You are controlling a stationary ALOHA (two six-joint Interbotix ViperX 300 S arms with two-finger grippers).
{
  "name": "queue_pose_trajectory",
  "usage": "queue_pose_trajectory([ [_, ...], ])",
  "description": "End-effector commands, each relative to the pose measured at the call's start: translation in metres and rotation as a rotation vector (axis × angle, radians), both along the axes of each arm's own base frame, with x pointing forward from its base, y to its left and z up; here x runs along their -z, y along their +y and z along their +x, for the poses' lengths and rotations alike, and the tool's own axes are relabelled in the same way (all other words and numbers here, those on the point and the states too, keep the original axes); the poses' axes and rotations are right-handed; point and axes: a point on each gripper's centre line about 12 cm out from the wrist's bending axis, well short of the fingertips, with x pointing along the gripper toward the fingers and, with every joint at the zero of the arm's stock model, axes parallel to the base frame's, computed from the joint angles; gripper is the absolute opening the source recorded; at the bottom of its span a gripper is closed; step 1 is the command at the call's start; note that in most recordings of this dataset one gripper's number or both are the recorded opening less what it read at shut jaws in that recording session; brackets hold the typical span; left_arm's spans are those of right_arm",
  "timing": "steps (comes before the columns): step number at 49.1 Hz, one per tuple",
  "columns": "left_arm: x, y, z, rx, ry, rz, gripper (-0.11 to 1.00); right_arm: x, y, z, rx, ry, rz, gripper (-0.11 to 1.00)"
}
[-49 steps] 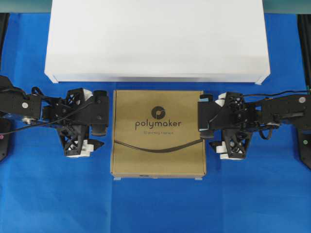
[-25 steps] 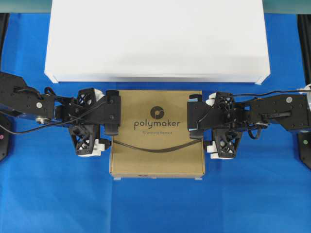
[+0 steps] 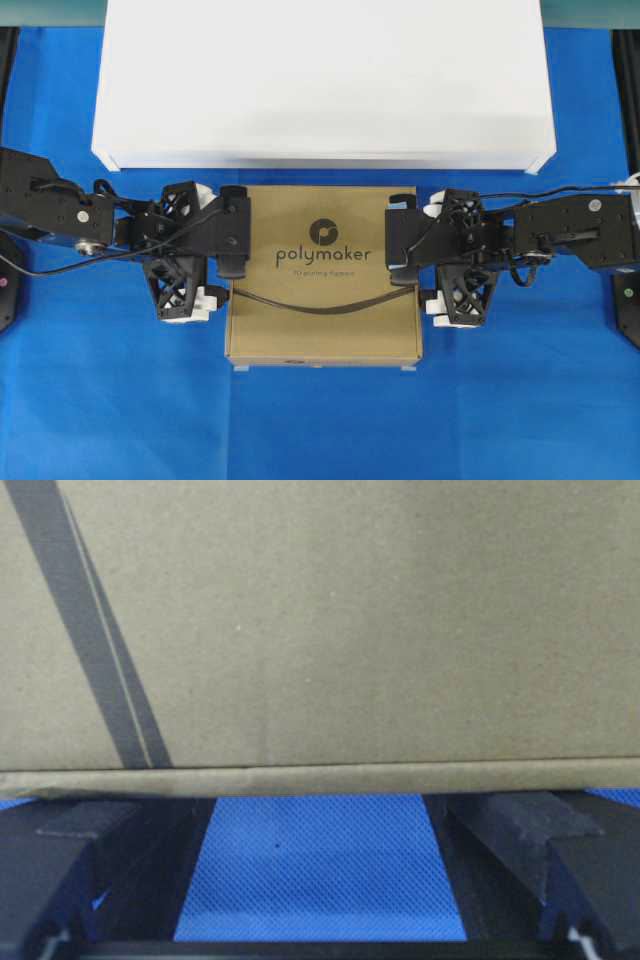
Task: Place the cardboard box on the stand after clamping it between your arms.
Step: 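Press both grippers against the box sides to clamp it, then lift the clamped box and carry it back toward the white stand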
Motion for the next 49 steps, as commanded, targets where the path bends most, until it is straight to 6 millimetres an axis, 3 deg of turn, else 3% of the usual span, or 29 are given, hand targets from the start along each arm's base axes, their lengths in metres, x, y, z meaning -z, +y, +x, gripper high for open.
queue_pose_trajectory([
  [1, -0.014, 0.0, 0.015, 0.004, -0.066, 0.003, 0.89, -0.013, -0.001, 0.012, -0.005, -0.055, -0.006, 0.99],
  [12, -0.028, -0.001, 0.028, 0.008, -0.104, 0.006, 0.89, -0.021, -0.002, 0.016, 0.001, -0.069, -0.004, 0.99],
  [18, -0.049, -0.001, 0.033, 0.006, -0.132, 0.007, 0.89, -0.039, -0.001, 0.017, 0.011, -0.068, 0.006, 0.99],
  [31, -0.116, 0.0, 0.033, -0.002, -0.144, 0.015, 0.88, -0.105, -0.001, 0.017, 0.009, -0.076, 0.013, 0.99],
  [41, -0.174, 0.001, 0.021, -0.013, -0.178, 0.018, 0.87, -0.163, 0.004, 0.011, 0.001, -0.088, 0.017, 0.99],
  [49, -0.207, 0.001, 0.011, -0.021, -0.172, 0.019, 0.87, -0.203, 0.01, 0.008, -0.017, -0.093, 0.02, 0.99],
])
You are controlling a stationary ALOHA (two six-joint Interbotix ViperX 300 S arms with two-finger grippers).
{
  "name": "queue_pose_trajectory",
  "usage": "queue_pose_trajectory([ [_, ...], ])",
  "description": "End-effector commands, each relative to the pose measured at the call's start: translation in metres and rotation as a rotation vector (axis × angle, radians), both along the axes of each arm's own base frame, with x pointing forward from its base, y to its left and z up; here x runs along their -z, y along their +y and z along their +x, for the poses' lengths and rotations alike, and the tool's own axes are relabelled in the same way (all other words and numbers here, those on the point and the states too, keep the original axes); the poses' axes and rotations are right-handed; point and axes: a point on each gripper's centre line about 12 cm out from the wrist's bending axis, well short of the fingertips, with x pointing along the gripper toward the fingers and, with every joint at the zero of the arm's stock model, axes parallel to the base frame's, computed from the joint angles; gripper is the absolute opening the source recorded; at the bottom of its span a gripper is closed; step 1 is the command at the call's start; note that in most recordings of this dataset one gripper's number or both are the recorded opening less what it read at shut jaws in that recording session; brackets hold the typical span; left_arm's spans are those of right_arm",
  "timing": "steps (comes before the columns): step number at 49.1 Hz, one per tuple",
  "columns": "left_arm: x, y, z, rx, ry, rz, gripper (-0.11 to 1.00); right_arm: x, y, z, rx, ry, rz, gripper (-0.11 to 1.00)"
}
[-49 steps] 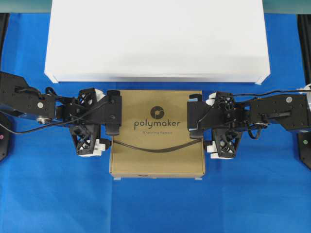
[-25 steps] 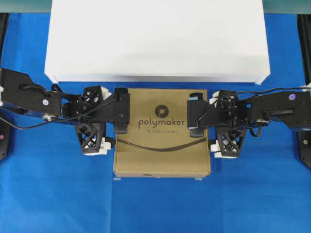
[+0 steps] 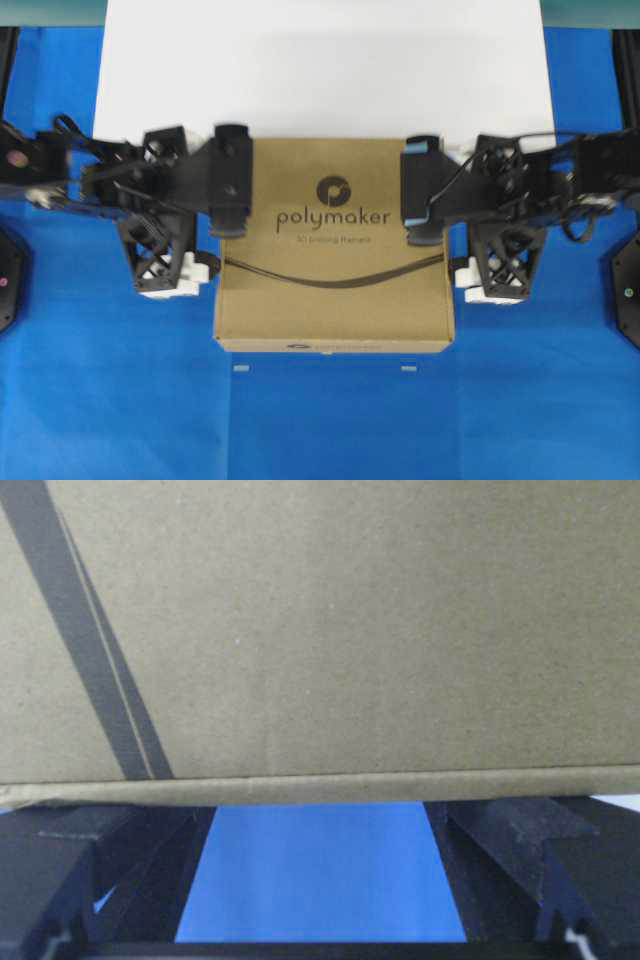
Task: Place the cardboard box on the stand after clamping it between your arms.
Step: 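Lift the clamped box and carry it back toward the white stand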
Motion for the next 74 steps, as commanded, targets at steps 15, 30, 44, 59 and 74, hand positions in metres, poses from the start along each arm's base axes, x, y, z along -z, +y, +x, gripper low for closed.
queue_pose_trajectory([
  [15, -0.11, 0.001, 0.0, -0.022, -0.141, -0.006, 0.87, -0.091, 0.01, 0.011, -0.017, -0.106, 0.017, 0.99],
  [30, -0.102, 0.006, 0.002, -0.037, -0.106, -0.007, 0.87, -0.08, 0.008, 0.015, -0.008, -0.123, 0.017, 0.99],
  [44, -0.083, 0.019, 0.009, -0.061, -0.063, 0.002, 0.87, -0.071, -0.004, 0.019, 0.021, -0.115, 0.018, 0.99],
  [59, -0.063, 0.054, 0.009, -0.132, -0.031, 0.025, 0.87, -0.056, -0.036, 0.028, 0.05, -0.085, -0.012, 0.99],
  [74, -0.043, 0.073, 0.023, -0.11, -0.008, 0.073, 0.87, -0.041, -0.076, 0.035, 0.047, -0.091, -0.053, 0.98],
])
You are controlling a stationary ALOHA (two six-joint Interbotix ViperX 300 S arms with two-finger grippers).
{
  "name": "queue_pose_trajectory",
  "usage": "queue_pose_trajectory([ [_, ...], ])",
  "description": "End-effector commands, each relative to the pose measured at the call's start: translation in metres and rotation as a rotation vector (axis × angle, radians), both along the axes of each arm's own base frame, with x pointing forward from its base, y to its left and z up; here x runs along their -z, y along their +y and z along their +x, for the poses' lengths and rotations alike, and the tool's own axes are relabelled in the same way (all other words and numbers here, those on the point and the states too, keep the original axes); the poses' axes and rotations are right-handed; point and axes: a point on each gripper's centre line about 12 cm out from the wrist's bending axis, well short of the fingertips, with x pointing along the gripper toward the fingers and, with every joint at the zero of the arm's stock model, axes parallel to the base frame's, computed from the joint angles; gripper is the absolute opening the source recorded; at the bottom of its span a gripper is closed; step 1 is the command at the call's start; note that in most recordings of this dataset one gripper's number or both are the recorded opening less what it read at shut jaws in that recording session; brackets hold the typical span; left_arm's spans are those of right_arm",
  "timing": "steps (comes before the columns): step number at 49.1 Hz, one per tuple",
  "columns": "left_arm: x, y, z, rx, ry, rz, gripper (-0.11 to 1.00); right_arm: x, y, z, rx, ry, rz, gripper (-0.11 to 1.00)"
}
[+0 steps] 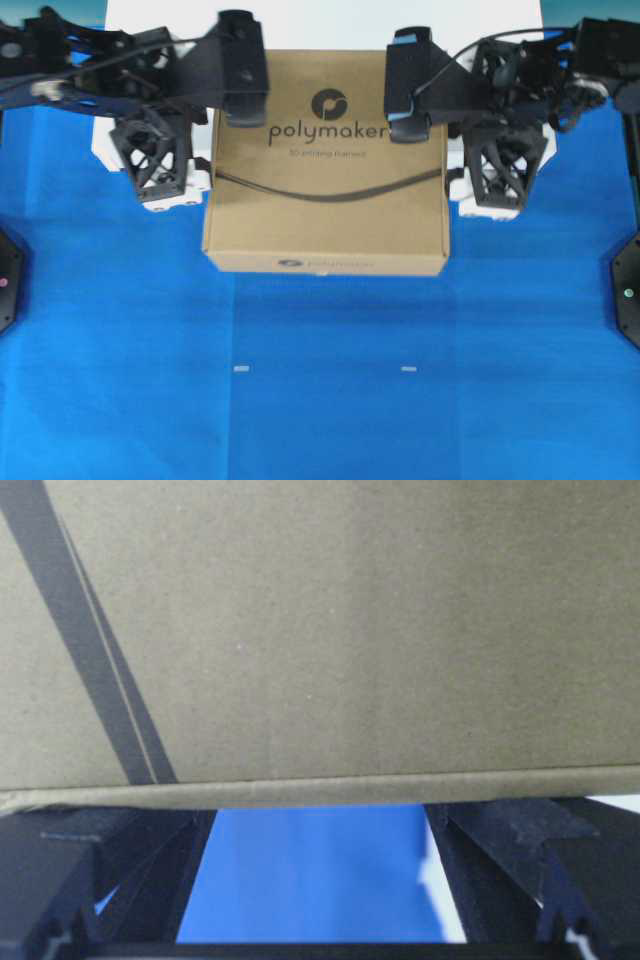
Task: Place the cardboard box on the stand after clamping it between your arms.
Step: 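Lift the clamped box and carry it back toward the white stand, then lower the clamped box onto the white stand with both grippers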
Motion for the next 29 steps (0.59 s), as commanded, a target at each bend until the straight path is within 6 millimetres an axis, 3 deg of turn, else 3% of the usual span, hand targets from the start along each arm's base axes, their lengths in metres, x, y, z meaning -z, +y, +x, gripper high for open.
queue_pose_trajectory([
  [1, -0.021, 0.001, 0.02, 0.019, -0.16, 0.034, 0.87, -0.01, -0.005, 0.022, 0.0, -0.145, -0.008, 0.98],
  [18, -0.03, 0.039, 0.023, 0.008, -0.275, 0.144, 0.87, 0.007, -0.04, 0.026, 0.007, -0.131, -0.035, 0.98],
  [29, -0.021, 0.057, 0.026, 0.002, -0.245, 0.169, 0.87, 0.015, -0.064, 0.03, 0.01, -0.153, -0.031, 0.98],
])
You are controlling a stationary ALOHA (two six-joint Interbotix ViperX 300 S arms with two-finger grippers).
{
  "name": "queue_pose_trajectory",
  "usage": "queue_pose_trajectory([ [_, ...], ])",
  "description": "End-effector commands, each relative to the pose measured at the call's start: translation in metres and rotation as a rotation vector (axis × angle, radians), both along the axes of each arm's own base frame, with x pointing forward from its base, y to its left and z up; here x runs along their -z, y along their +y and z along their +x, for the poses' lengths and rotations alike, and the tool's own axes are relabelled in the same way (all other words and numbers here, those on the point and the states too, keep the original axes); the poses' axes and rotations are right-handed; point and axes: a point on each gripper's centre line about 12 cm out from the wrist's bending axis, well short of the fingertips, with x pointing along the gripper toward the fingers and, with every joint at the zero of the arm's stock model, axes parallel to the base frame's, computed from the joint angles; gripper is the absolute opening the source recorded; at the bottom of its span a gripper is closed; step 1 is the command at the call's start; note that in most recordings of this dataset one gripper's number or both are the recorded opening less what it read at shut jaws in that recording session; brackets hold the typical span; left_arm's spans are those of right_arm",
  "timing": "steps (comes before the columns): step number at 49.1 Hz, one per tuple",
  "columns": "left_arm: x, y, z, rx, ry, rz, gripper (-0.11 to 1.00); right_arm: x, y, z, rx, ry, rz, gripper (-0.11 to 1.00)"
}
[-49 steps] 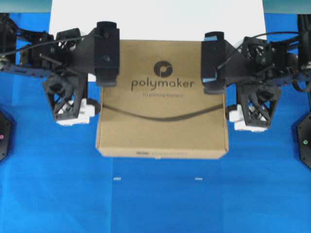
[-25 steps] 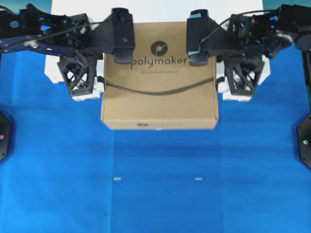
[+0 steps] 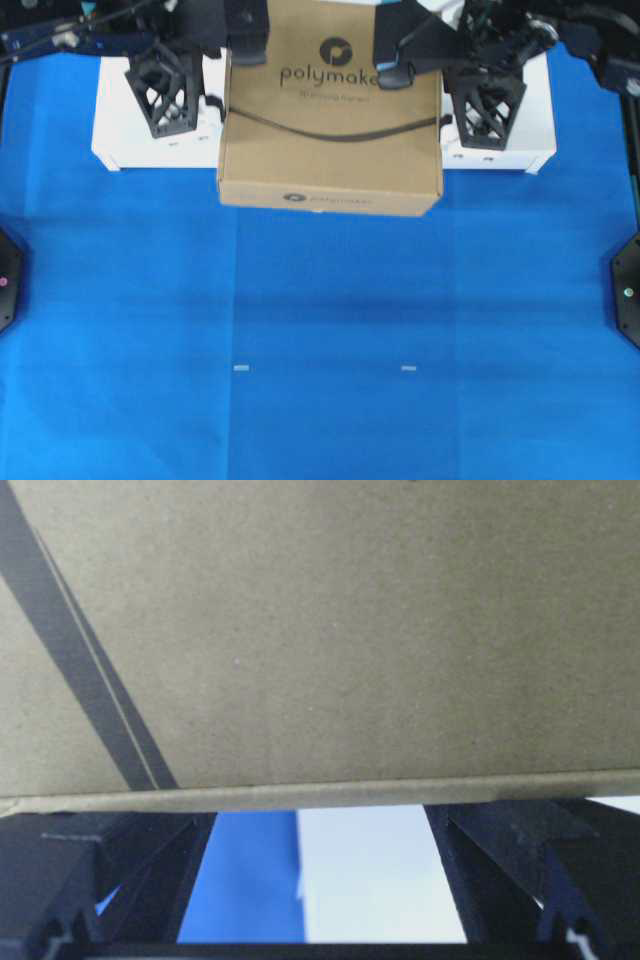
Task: Place the cardboard box on the stand after clamping it between your arms.
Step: 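Lower the clamped box onto the white stand with both grippers, then hold the box on the stand with both grippers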
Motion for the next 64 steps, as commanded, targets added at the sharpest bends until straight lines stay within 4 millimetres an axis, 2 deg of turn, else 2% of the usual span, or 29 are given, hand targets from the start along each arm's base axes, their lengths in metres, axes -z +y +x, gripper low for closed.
queue_pose_trajectory([
  [1, -0.022, -0.001, 0.024, 0.024, -0.157, 0.043, 0.87, -0.025, 0.002, 0.028, -0.009, -0.198, -0.014, 0.98],
  [11, -0.007, 0.022, 0.028, 0.016, -0.109, 0.066, 0.87, -0.023, -0.019, 0.033, -0.008, -0.209, -0.016, 0.98],
  [22, -0.01, 0.05, 0.033, -0.024, -0.115, 0.09, 0.87, -0.018, -0.043, 0.039, -0.015, -0.207, -0.027, 0.98],
  [41, 0.011, 0.08, 0.037, -0.053, -0.081, 0.101, 0.87, -0.011, -0.085, 0.043, -0.023, -0.212, -0.024, 0.98],
  [64, 0.011, 0.087, 0.04, -0.062, -0.09, 0.106, 0.87, -0.002, -0.09, 0.046, -0.03, -0.192, -0.008, 0.98],
])
